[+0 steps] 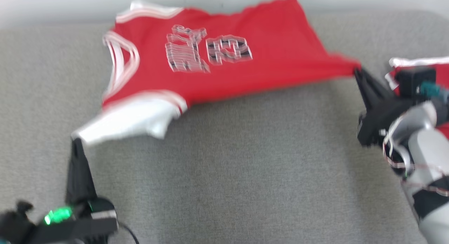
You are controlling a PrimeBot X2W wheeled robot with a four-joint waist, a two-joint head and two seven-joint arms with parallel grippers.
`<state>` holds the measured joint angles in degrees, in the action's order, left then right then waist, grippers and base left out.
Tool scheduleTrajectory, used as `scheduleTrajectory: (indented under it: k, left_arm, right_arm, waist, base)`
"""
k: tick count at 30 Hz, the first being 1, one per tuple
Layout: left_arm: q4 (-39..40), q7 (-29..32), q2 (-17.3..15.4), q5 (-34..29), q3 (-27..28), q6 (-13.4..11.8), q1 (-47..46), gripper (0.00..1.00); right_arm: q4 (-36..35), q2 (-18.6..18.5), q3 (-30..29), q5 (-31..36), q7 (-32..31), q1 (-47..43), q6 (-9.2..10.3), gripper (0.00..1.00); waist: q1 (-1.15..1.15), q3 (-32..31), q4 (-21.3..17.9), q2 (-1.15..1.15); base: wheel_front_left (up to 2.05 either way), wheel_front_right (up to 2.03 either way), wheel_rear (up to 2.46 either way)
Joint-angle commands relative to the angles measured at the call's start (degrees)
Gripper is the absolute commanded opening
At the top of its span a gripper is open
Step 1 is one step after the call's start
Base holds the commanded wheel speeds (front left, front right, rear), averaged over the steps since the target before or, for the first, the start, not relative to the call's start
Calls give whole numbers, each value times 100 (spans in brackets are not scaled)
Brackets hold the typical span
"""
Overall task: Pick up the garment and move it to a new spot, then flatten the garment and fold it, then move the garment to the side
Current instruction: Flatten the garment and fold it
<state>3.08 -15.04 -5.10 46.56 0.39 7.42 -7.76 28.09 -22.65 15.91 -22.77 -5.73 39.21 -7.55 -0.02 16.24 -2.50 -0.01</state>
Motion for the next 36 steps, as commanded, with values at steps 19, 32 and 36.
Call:
scheduleTrajectory:
  k: [19, 32, 36]
  left_arm:
    - [-507, -17, 198, -398, -291, -176, 1737, 0]
    - [-294, 256, 6, -372, -399, -220, 2340, 0]
    - [-141, 517, -144, -315, -391, -273, 2571, 0]
  right_arm:
    - [-1347, 100, -469, 471, -906, -2288, 15, 0]
    - [-2073, 246, -890, 344, -2189, -3426, 15, 0]
    - [-2333, 297, -1028, 364, -2492, -3752, 15, 0]
  waist:
    - [2, -1188, 254, 1]
    - [2, -1199, 312, 1]
    - [2, -1212, 302, 1]
  base:
    - [0, 0, 0]
    - [0, 0, 0]
    - [0, 0, 0]
